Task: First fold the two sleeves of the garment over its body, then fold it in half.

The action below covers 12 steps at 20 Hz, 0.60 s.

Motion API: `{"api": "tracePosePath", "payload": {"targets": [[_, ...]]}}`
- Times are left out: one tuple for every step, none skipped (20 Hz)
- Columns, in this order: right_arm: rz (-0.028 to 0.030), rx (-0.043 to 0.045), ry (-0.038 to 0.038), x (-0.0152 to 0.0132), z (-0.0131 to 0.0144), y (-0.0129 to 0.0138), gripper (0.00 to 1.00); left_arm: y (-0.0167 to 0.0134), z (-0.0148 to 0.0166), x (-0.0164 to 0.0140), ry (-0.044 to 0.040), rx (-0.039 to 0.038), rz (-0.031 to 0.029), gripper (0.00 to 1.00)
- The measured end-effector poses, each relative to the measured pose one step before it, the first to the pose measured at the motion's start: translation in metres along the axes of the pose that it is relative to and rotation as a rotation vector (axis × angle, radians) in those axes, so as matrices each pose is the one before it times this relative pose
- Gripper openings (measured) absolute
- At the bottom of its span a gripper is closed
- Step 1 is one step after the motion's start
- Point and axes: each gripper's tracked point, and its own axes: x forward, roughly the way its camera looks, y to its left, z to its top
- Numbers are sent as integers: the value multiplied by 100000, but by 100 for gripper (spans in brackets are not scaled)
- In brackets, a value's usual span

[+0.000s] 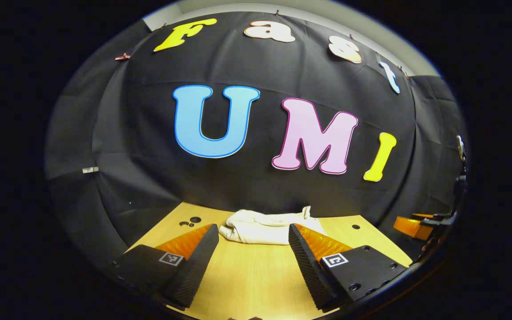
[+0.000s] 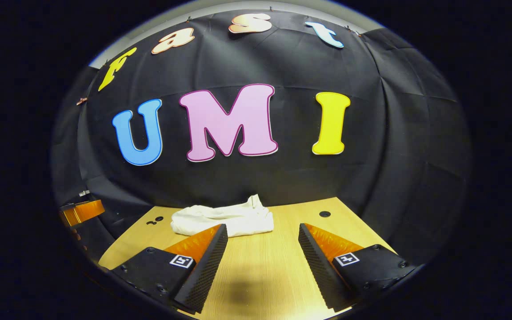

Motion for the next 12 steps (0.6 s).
{"api": "tracePosePath", "payload": {"targets": [[98, -829, 916, -1380, -767, -177, 98, 67, -132, -1567, -565, -2204, -133, 97], [-151, -1308, 1073, -1196, -727, -170, 98, 107, -346, -1384, -240, -2360, -576, 97], [-137, -1223, 1404, -1200, -840, -168, 98, 154, -375, -1564, -143, -1451, -804, 97], [-97, -391, 1057, -1086, -691, -6, 98, 569, -559, -1454, -101, -827, 372, 97], [86, 621, 669, -1057, -652, 129, 98, 684, -633, -1622, 355, -730, 649, 97], [357, 945, 669, -976, -539, 205, 98, 505, -732, -1429, 400, -744, 223, 97], [55, 413, 557, -872, -592, 84, 98, 525, -587, -1410, 317, -483, 222, 97], [-118, -411, 379, -733, -470, 109, 98, 582, -603, -1109, 328, 88, 81, 97], [89, -487, -218, -701, -272, 145, 98, 514, -527, -957, 193, 972, 216, 97], [723, 720, -619, -731, -106, 344, 98, 553, -480, -854, 250, 1239, 815, 97], [1682, 1441, -948, -748, -26, 645, 98, 369, -402, -707, 146, 1005, 116, 97], [1082, 1084, -926, -612, -76, 372, 98, 123, -322, -738, -67, 771, -389, 98]]}}
